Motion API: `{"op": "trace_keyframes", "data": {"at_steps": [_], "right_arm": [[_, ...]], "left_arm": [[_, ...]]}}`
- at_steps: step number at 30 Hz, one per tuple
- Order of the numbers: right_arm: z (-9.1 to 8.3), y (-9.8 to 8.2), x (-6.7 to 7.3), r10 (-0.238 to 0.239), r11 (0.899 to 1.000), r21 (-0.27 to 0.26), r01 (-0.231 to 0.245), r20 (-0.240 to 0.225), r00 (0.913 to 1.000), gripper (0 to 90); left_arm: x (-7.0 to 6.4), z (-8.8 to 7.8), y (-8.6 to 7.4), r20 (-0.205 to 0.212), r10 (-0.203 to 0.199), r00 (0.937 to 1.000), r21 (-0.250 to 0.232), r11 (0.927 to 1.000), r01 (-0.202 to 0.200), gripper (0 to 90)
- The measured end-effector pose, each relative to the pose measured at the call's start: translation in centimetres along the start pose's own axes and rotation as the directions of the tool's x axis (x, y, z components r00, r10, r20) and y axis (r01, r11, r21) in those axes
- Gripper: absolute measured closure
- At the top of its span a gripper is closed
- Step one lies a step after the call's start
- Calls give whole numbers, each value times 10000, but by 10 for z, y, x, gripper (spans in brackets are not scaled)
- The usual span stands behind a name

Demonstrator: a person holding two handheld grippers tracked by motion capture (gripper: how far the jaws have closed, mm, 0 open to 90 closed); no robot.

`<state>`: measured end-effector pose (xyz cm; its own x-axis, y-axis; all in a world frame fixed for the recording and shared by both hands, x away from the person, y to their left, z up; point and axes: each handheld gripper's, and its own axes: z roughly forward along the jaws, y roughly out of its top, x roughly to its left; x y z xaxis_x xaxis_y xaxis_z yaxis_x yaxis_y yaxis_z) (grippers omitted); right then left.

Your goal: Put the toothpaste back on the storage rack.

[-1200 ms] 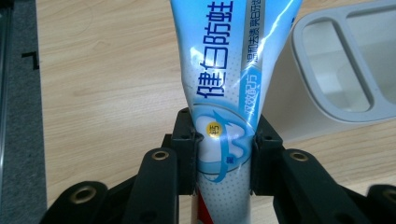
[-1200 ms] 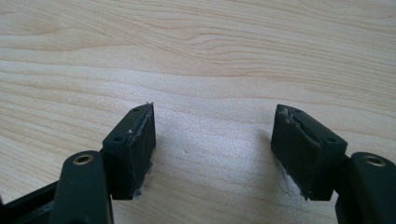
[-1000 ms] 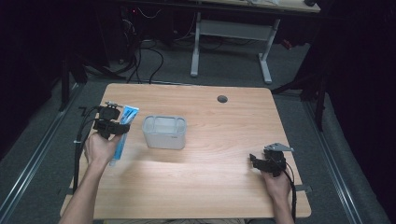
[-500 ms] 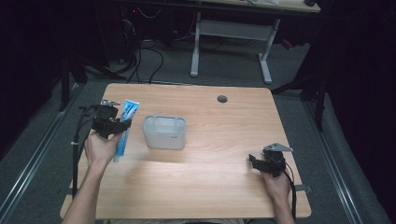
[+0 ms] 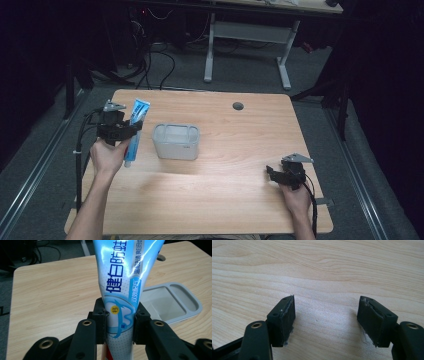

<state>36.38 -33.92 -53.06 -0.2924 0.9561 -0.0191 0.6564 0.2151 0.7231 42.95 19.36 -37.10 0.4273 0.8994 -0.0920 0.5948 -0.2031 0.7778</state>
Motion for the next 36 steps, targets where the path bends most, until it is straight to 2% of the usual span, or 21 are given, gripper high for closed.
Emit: {"op": "trace_keyframes", "data": {"at_steps": [3, 9, 15, 27, 31, 33, 34, 36], "right_arm": [[0, 0, 1, 37, 10000, 8, -37, 12, 10000, 308], [0, 0, 1, 39, 10000, 6, -39, 8, 10000, 308], [0, 0, 1, -1, 10000, 9, 1, -41, 10000, 307], [0, 0, 1, -21, 10000, 11, 21, -52, 10000, 307], [0, 0, 1, -15, 10000, 14, 15, -60, 10000, 307], [0, 0, 1, -20, 10000, 13, 20, -62, 10000, 307], [0, 0, 1, -23, 10000, 14, 23, -64, 10000, 307], [0, 0, 1, -26, 10000, 13, 26, -63, 10000, 307]], "left_arm": [[-2, 3, 2, 372, -31, 9993, -189, 9998, 38, 707], [-7, 4, 7, 559, 37, 9984, -280, 9996, -21, 709], [-18, 5, 16, 878, 101, 9961, -742, 9972, -35, 708], [-40, 22, 34, 1270, 487, 9907, -802, 9960, -386, 710], [-50, 26, 45, 1326, 753, 9883, -790, 9947, -652, 710], [-52, 28, 46, 1420, 732, 9872, -821, 9947, -620, 710], [-53, 32, 49, 1645, 650, 9842, -844, 9951, -516, 710], [-55, 36, 52, 1662, 647, 9840, -856, 9950, -509, 710]]}}
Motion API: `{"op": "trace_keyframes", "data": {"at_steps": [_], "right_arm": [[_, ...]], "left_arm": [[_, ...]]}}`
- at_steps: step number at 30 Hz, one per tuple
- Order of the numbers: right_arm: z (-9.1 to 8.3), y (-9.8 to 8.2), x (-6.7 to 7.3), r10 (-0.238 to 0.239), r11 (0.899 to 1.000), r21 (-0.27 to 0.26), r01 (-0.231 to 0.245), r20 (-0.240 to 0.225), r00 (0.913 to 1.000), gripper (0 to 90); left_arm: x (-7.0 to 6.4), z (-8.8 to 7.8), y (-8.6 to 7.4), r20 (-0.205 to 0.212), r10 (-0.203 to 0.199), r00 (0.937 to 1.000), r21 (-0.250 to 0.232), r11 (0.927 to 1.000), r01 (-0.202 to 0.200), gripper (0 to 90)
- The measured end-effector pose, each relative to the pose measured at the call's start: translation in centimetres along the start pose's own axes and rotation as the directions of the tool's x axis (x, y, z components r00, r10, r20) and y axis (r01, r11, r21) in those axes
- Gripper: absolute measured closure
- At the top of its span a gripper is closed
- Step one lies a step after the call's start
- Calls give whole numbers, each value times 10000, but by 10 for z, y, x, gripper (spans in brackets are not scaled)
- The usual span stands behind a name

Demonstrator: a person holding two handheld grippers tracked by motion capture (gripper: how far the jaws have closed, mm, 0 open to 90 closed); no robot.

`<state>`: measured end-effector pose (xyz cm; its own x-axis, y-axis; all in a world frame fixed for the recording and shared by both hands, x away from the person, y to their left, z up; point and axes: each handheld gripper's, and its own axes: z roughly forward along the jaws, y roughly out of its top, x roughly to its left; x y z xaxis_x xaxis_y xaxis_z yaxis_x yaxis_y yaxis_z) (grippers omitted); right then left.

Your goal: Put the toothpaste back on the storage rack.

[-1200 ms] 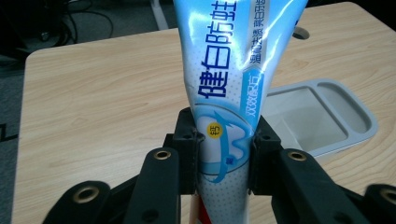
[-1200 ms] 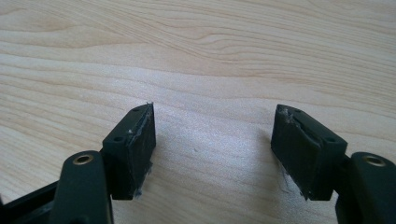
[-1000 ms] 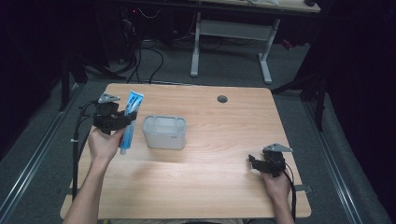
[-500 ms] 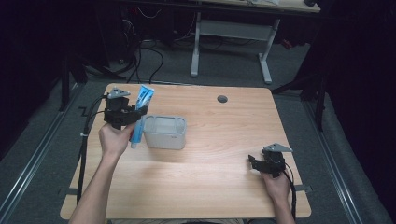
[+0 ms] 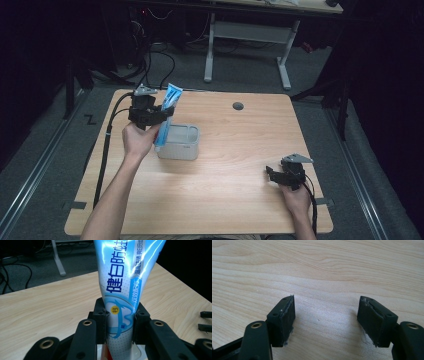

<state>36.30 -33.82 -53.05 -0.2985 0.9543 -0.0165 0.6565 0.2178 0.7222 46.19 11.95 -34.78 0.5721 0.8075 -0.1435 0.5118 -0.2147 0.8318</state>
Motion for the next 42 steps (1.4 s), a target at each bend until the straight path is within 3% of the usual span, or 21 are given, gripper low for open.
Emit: {"op": "trace_keyframes", "data": {"at_steps": [11, 19, 23, 33, 41, 42], "right_arm": [[0, 0, 0, -10, 10000, 2, 10, -4, 10000, 307], [0, 0, 0, -28, 10000, 0, 28, -26, 10000, 307], [0, 0, 0, -81, 10000, 1, 81, -68, 9999, 308], [0, 0, 0, -101, 9999, 1, 101, -100, 9999, 308], [0, 0, 1, -105, 9999, 4, 105, -101, 9999, 308], [0, 0, 1, -104, 9999, 3, 104, -104, 9999, 308]], "left_arm": [[-10, 14, 17, 132, 282, 9995, -85, 9996, -280, 712], [-6, 29, 21, 379, -134, 9992, -365, 9992, 148, 710], [-7, 34, 21, 327, -140, 9994, -431, 9990, 154, 709], [-9, 45, 20, 131, 136, 9998, -537, 9985, -129, 704], [-14, 53, 15, -211, 642, 9977, -218, 9977, -647, 698], [-17, 54, 14, -279, 856, 9959, -133, 9962, -860, 697]]}}
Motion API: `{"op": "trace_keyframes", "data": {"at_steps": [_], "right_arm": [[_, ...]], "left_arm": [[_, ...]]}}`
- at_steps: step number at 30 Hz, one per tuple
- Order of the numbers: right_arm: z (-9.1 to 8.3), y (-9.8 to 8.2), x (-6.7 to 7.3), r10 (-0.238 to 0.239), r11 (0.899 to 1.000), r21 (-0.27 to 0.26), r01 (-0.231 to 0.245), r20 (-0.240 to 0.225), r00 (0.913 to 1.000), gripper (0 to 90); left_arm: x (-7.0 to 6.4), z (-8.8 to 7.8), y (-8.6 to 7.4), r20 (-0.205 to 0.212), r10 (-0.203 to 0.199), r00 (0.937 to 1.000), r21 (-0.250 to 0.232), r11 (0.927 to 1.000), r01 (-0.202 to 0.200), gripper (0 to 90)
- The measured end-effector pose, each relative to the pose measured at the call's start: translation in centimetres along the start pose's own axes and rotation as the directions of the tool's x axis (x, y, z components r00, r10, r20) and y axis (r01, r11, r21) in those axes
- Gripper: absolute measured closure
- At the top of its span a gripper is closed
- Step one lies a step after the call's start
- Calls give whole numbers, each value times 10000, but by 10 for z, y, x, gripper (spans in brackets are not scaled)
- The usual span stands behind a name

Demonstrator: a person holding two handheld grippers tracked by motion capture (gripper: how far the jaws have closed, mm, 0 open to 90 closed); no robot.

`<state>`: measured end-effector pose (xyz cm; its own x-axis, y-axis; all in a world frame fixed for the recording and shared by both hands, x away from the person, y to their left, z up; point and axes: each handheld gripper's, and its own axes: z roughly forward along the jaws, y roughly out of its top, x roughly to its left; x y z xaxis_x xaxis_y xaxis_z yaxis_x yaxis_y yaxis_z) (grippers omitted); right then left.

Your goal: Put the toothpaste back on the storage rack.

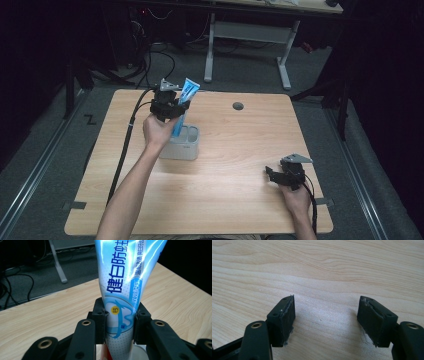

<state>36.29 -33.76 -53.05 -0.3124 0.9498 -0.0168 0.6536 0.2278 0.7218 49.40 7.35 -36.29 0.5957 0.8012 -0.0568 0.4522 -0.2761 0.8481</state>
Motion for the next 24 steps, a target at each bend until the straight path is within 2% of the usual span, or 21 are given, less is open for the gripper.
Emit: {"op": "trace_keyframes", "data": {"at_steps": [8, 11, 17, 24], "right_arm": [[0, 0, 0, 11, 10000, -1, -11, -11, 10000, 307], [0, 0, 0, 18, 10000, -16, -18, -9, 10000, 307], [0, 0, 0, 21, 10000, -17, -21, -11, 10000, 308], [0, 0, 0, 24, 10000, -15, -24, -15, 10000, 307]], "left_arm": [[-5, 3, -2, 68, 253, 9997, 144, 9996, -254, 693], [-7, 4, -4, -82, 503, 9987, 356, 9981, -500, 693], [-6, 5, -7, 59, 319, 9995, 352, 9989, -321, 691], [-6, 2, -11, 116, 388, 9992, 381, 9985, -393, 688]]}}
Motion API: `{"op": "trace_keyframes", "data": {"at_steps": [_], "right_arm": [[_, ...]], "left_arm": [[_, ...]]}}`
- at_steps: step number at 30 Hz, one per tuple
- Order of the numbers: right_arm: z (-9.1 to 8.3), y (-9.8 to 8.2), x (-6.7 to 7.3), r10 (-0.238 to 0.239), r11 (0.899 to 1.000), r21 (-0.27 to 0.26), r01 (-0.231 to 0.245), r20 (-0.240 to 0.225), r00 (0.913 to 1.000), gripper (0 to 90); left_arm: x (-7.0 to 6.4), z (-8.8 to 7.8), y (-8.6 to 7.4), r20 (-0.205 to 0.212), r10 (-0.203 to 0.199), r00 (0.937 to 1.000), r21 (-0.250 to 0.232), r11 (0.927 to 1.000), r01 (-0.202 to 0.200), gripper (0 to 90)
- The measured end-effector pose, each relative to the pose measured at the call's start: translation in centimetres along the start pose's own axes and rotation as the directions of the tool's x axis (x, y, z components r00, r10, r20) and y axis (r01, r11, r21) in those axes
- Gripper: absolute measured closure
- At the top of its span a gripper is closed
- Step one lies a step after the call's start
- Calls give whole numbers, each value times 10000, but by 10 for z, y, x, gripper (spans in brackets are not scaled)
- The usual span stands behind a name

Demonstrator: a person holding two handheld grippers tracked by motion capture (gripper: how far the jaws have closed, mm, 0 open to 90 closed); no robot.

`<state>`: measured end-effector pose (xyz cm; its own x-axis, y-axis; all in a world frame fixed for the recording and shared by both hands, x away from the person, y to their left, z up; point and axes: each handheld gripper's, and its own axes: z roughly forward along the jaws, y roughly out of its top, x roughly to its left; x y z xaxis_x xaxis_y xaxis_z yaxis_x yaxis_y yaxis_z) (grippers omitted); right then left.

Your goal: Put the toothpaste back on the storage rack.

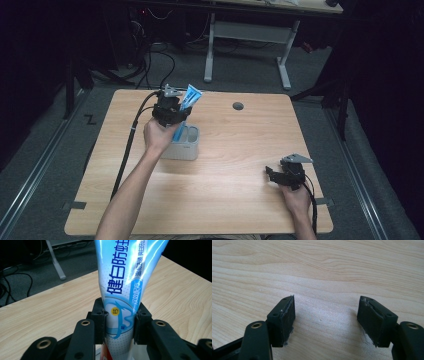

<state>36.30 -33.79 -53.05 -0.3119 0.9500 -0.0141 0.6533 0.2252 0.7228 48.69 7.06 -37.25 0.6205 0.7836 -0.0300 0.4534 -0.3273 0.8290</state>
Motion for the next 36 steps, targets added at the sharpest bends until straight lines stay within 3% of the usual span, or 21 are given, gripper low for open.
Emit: {"op": "trace_keyframes", "data": {"at_steps": [36], "right_arm": [[0, 0, 0, 26, 10000, -9, -26, -29, 10000, 308]], "left_arm": [[5, 0, -20, -348, 11, 9994, 360, 9994, 1, 674]]}}
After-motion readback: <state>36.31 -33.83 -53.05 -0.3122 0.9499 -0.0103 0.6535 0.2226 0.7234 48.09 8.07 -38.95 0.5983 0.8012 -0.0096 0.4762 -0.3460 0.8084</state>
